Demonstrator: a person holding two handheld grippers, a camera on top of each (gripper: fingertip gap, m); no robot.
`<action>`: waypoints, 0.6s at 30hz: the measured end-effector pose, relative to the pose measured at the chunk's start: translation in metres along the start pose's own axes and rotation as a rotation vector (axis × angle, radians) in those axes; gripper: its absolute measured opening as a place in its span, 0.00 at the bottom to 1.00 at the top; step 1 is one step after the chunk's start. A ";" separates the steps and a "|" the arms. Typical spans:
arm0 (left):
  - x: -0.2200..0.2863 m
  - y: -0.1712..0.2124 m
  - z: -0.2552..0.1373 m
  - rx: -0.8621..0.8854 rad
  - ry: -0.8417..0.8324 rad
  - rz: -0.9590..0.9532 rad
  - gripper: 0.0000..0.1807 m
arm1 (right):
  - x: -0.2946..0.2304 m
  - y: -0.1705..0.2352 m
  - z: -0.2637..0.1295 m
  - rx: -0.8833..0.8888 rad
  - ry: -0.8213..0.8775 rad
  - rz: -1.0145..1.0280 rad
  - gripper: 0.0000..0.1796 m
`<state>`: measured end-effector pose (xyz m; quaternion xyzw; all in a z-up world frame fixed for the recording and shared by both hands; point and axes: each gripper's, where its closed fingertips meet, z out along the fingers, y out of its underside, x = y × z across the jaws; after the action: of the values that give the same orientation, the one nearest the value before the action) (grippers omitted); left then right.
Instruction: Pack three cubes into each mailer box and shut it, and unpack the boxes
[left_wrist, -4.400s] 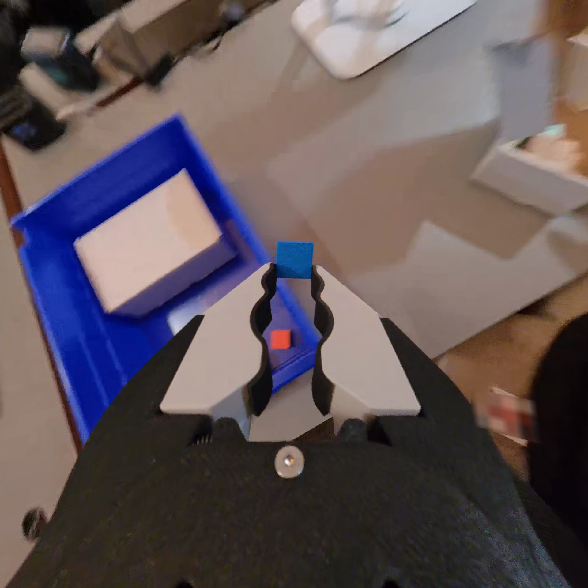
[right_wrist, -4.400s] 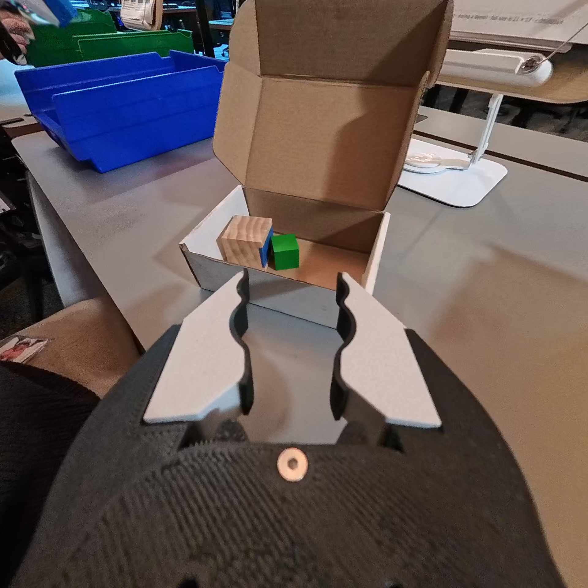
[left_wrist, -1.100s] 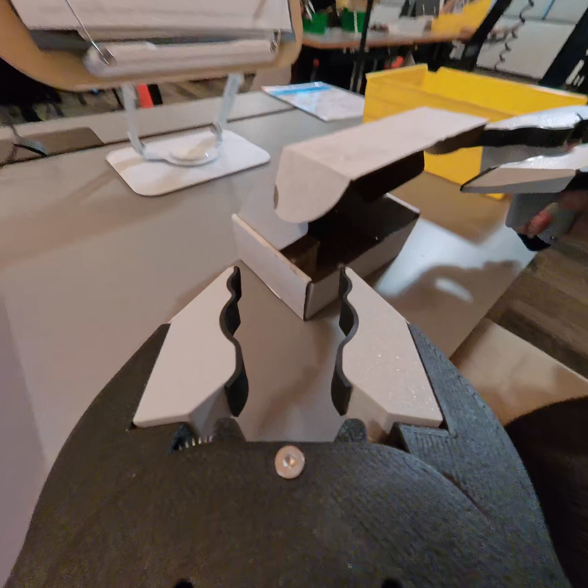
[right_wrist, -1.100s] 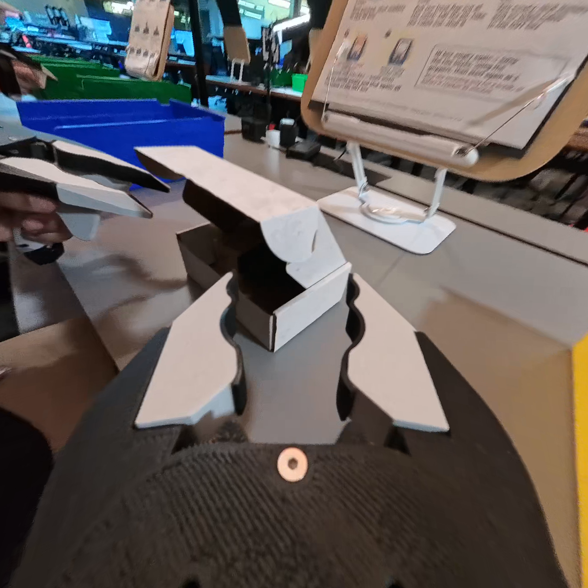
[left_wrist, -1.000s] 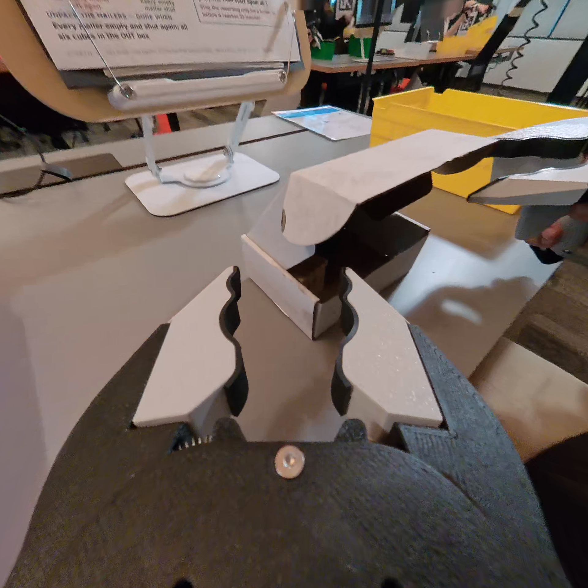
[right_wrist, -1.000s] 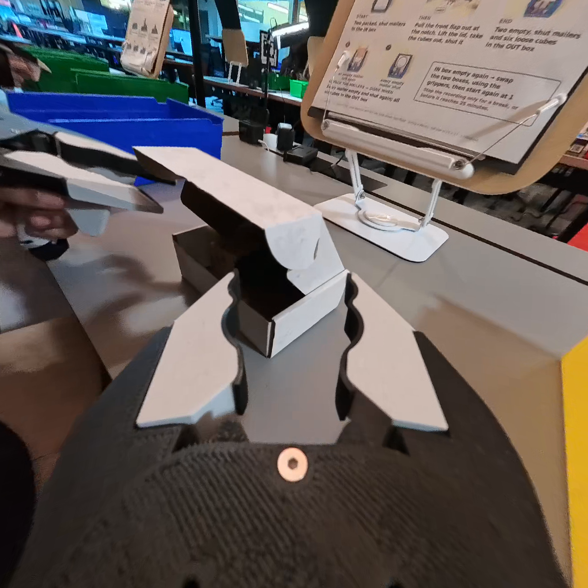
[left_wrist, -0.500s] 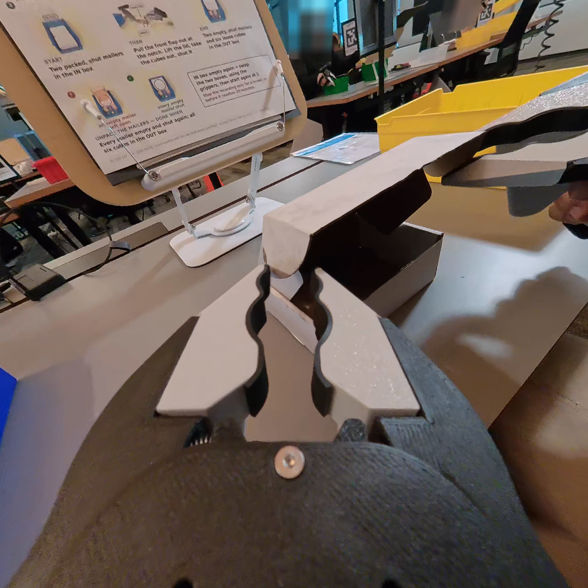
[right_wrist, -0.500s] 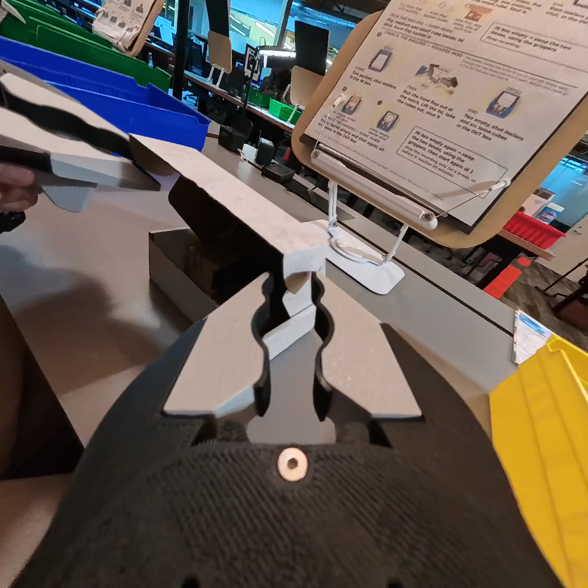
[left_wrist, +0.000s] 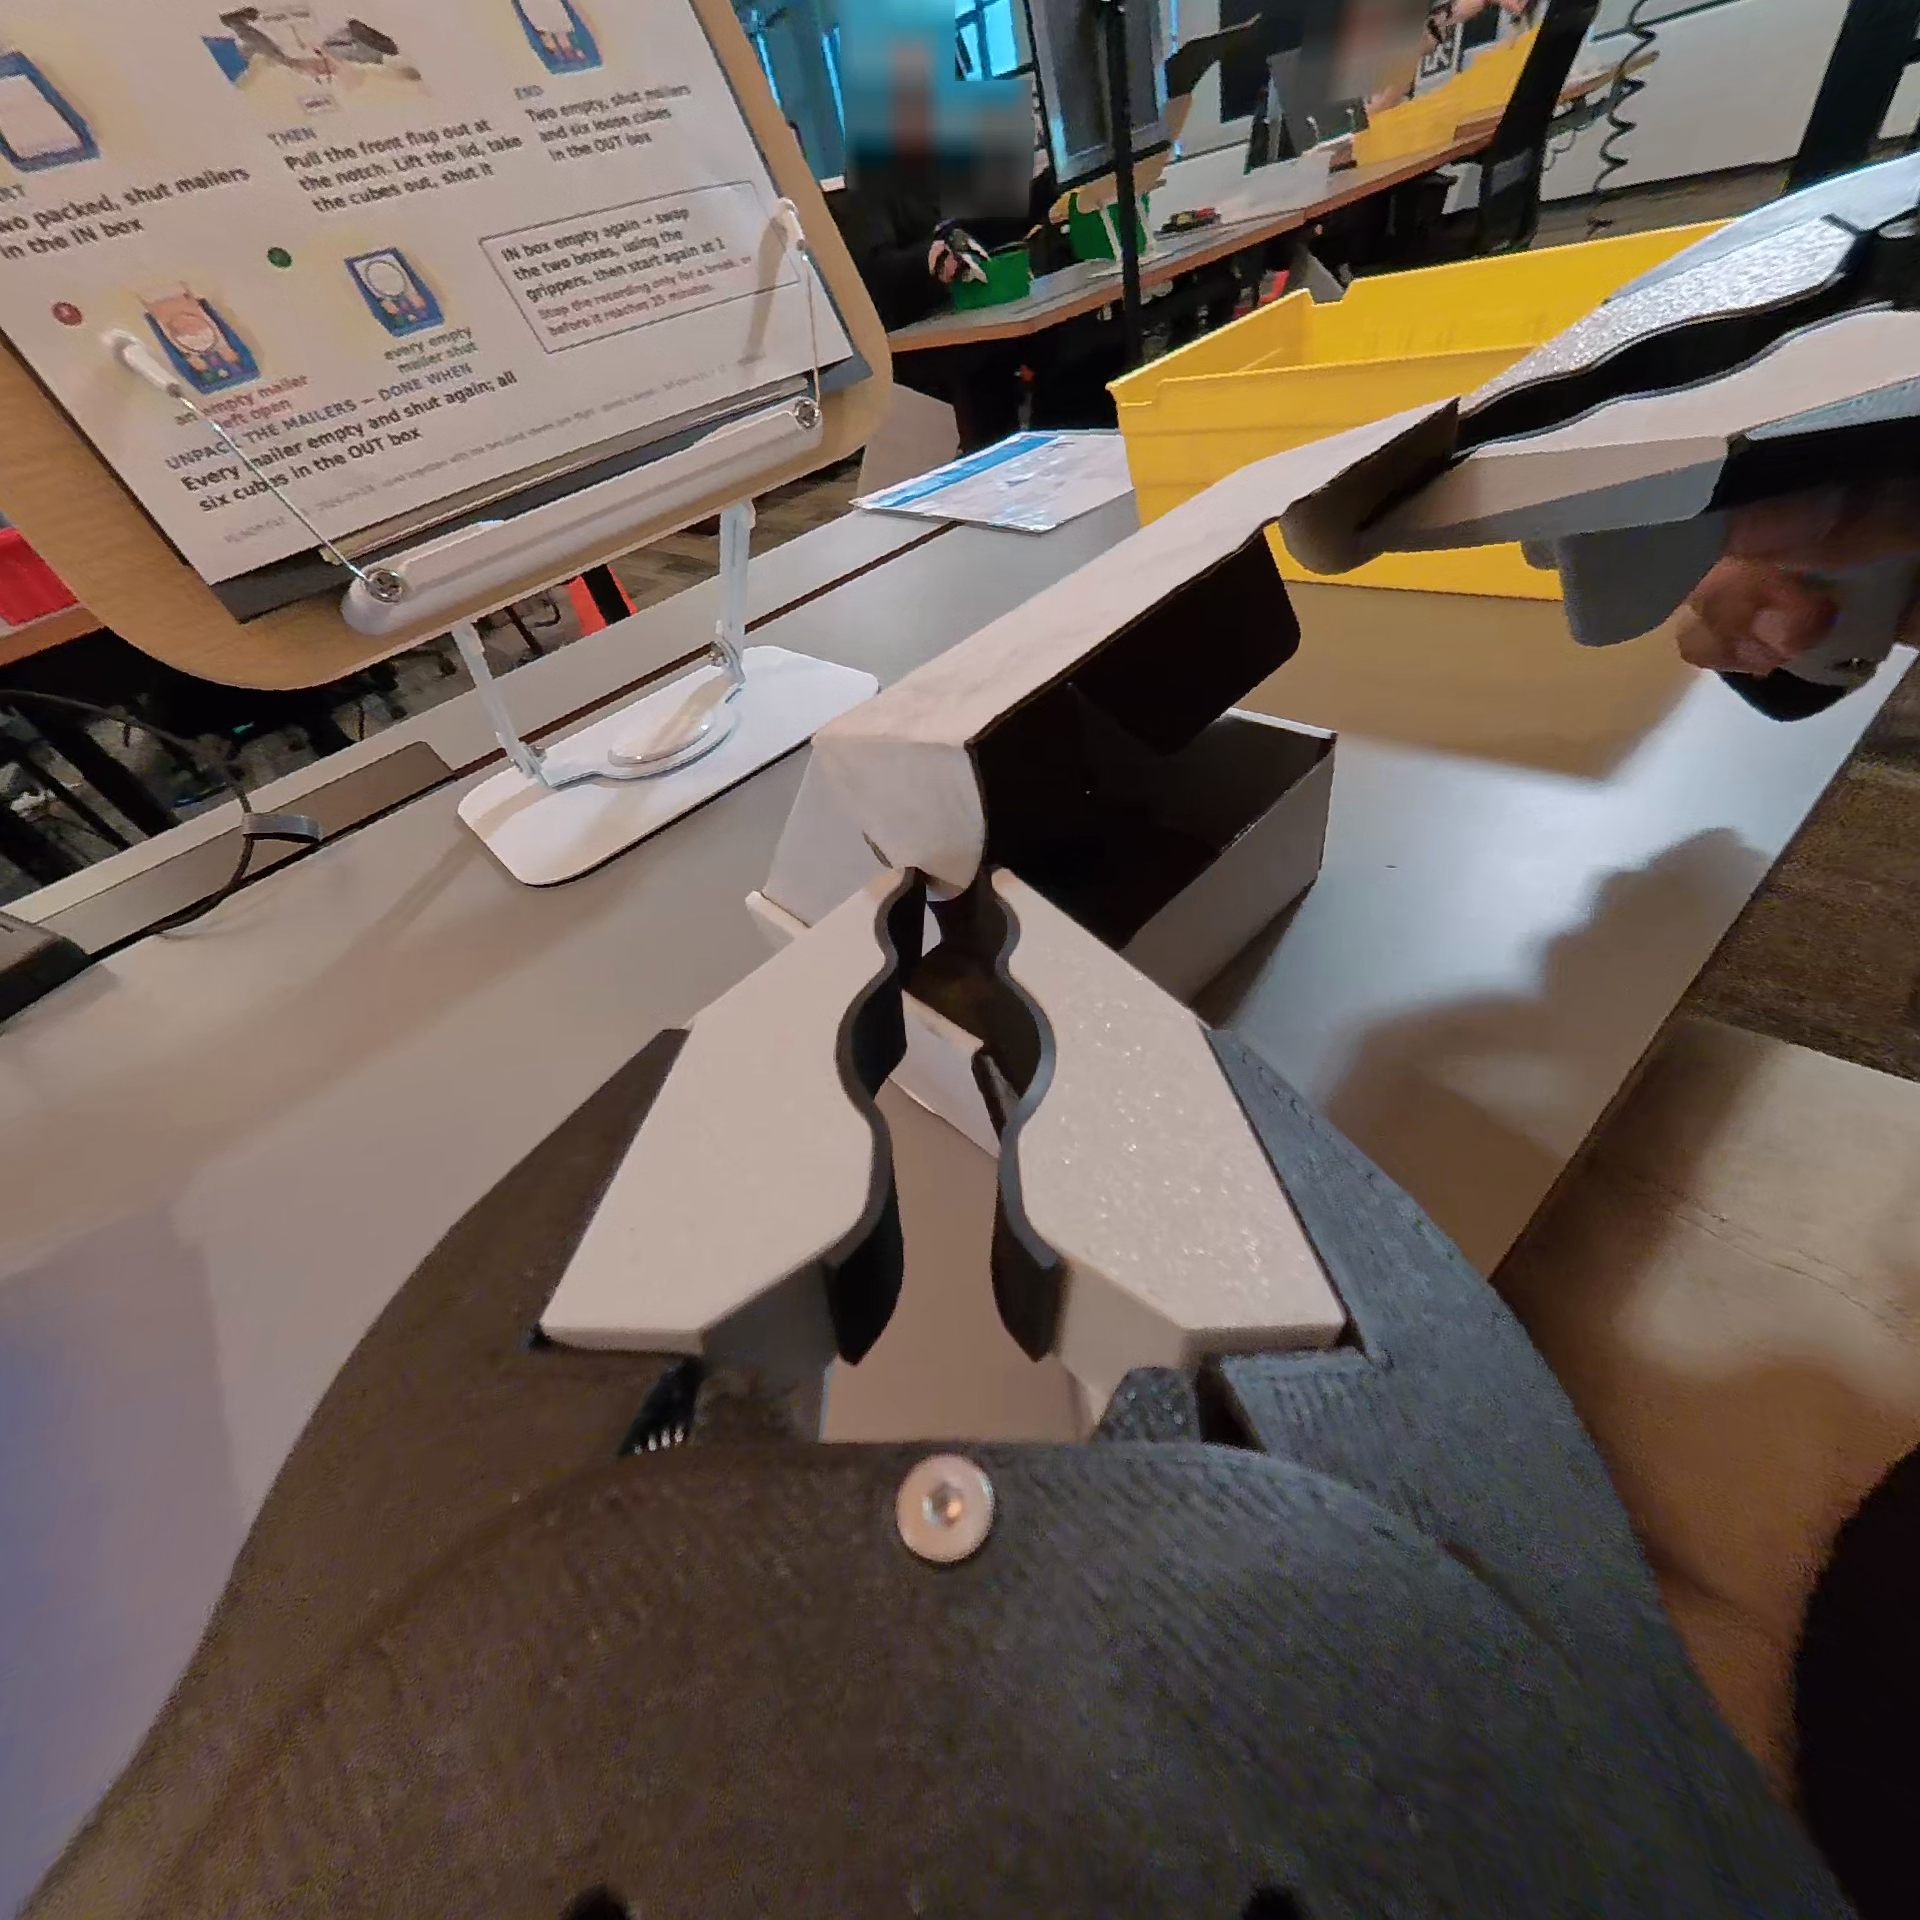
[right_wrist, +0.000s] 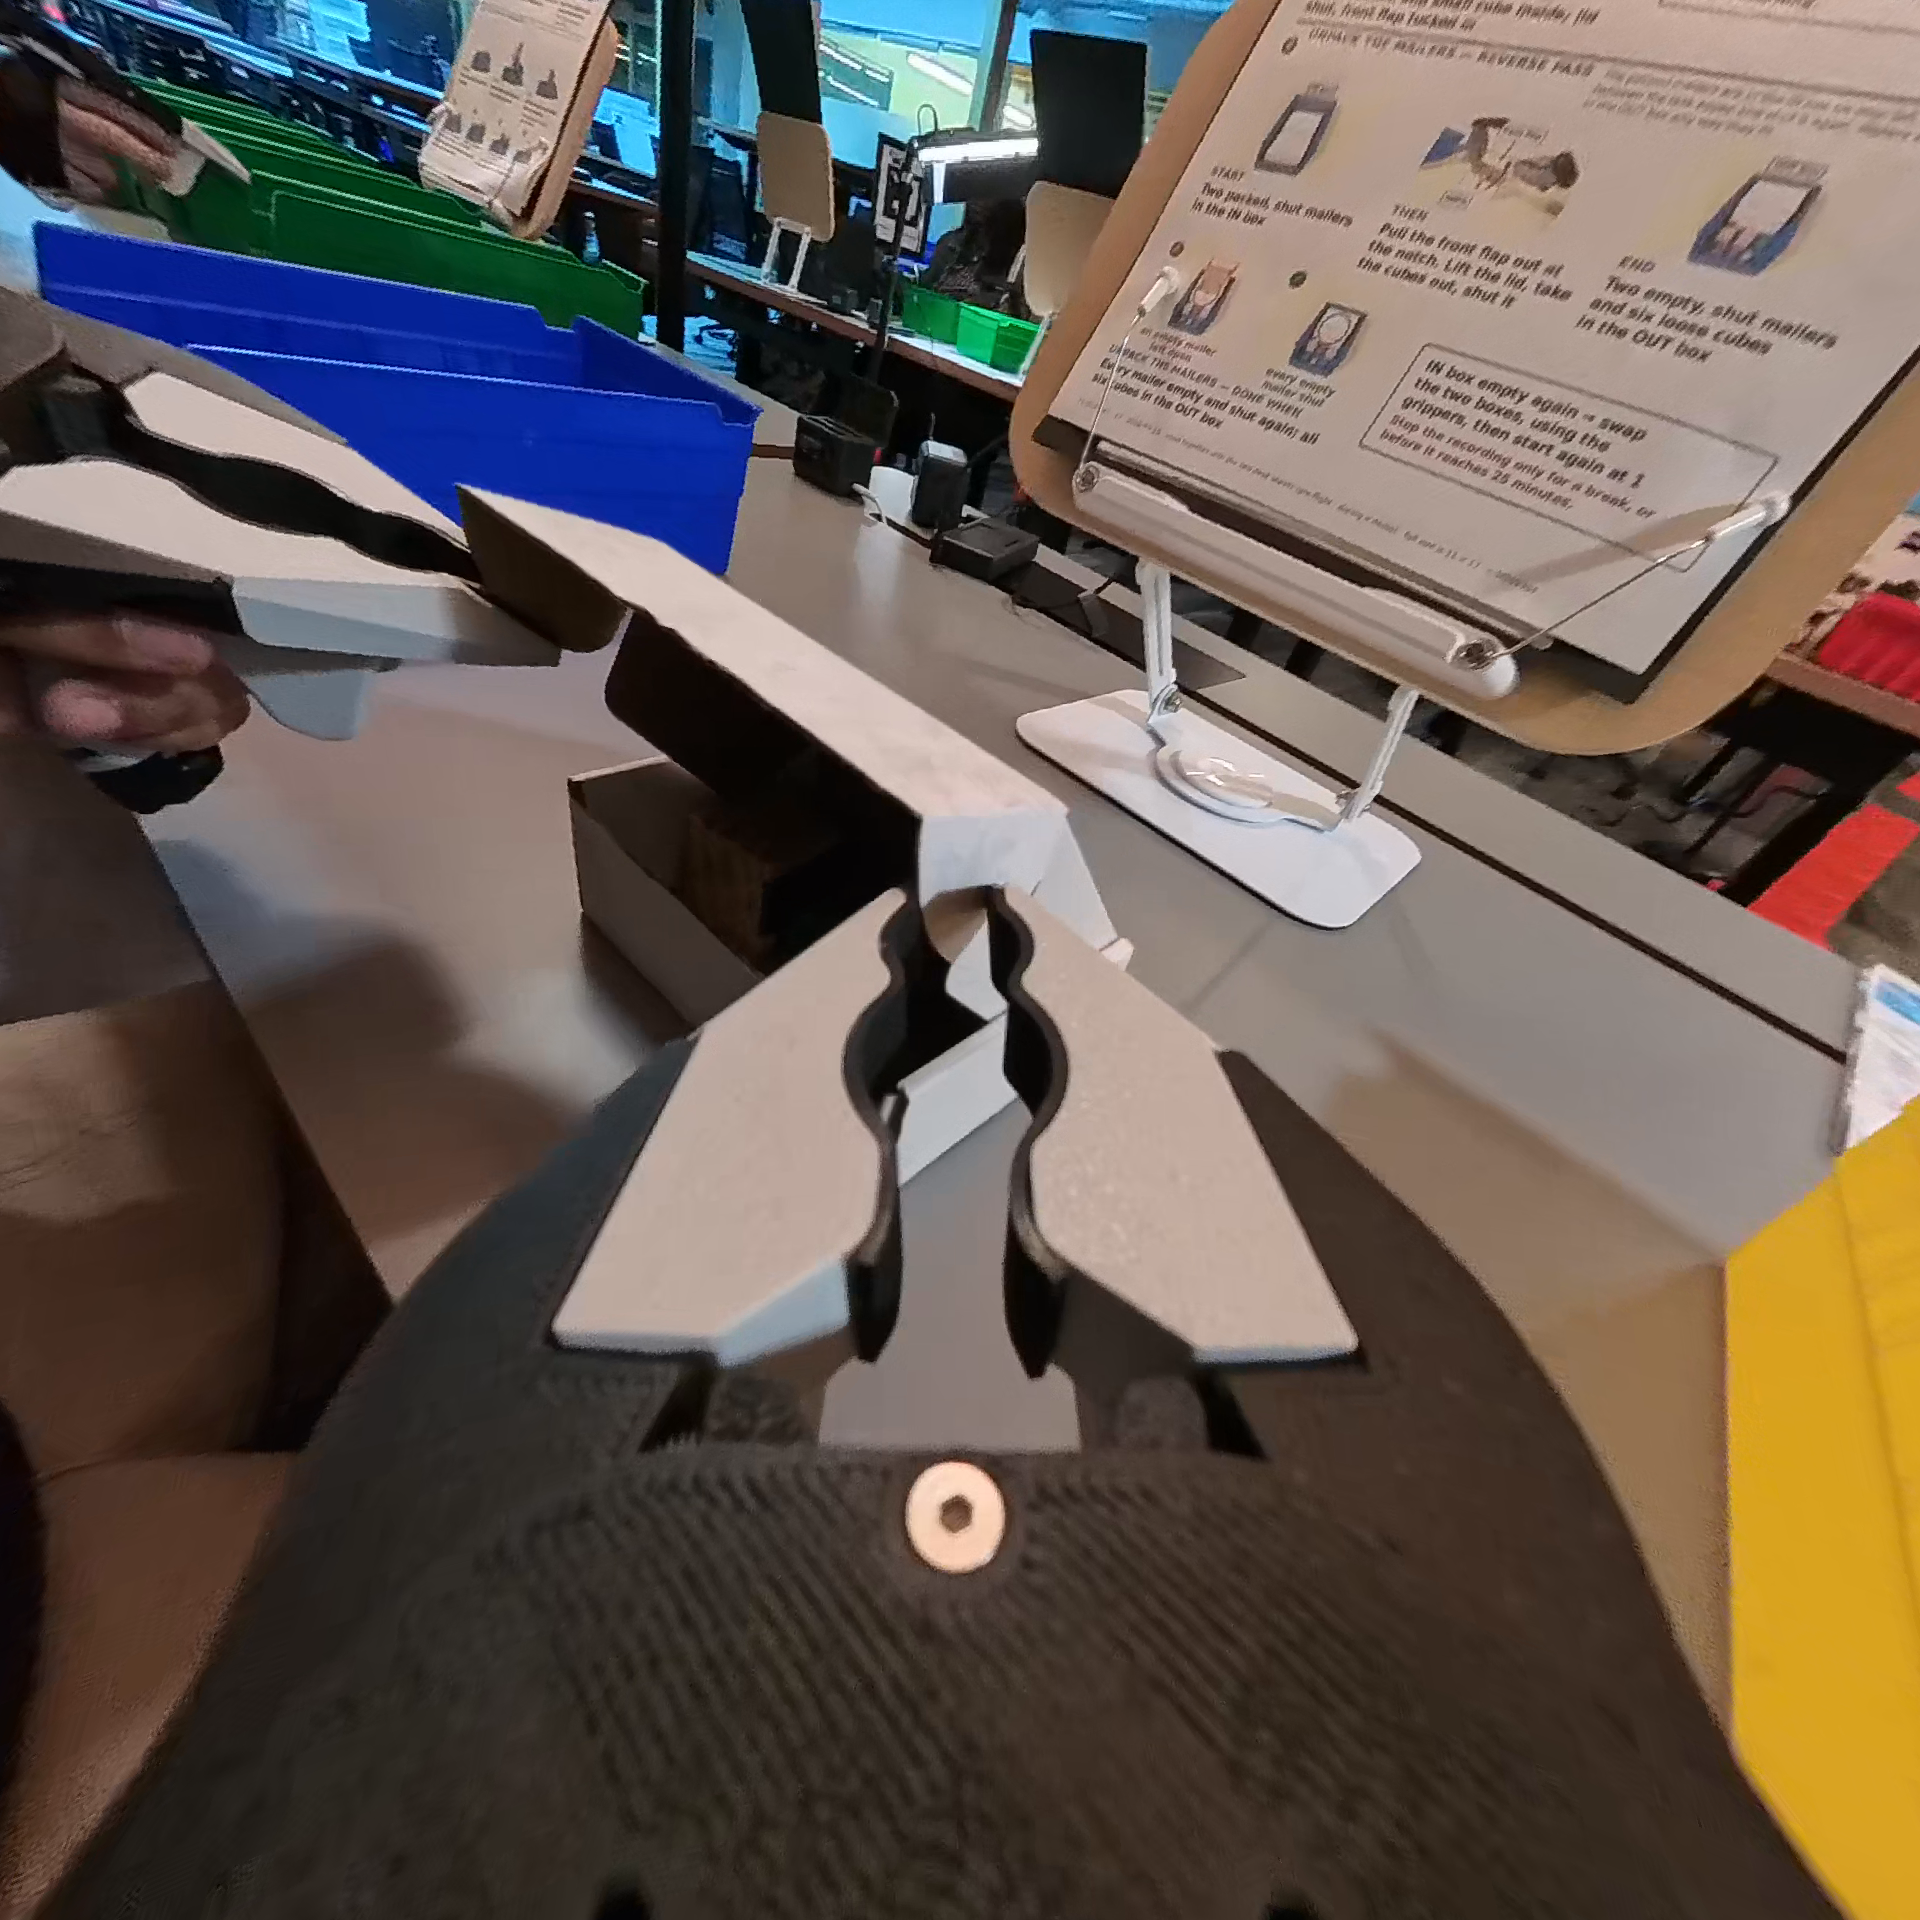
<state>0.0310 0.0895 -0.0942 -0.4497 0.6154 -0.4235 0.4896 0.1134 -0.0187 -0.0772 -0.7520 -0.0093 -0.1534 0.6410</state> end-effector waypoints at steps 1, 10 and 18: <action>0.001 0.001 0.000 -0.005 0.007 -0.001 0.04 | -0.001 0.001 0.000 -0.006 -0.010 0.012 0.06; 0.003 0.007 -0.003 -0.046 0.024 -0.010 0.04 | -0.009 0.009 -0.002 -0.095 -0.052 0.010 0.06; 0.004 0.015 -0.003 -0.087 0.033 -0.001 0.02 | -0.018 0.018 -0.002 -0.161 -0.104 0.006 0.06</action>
<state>0.0255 0.0891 -0.1093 -0.4638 0.6408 -0.4040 0.4593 0.0996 -0.0205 -0.0983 -0.8082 -0.0280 -0.1124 0.5774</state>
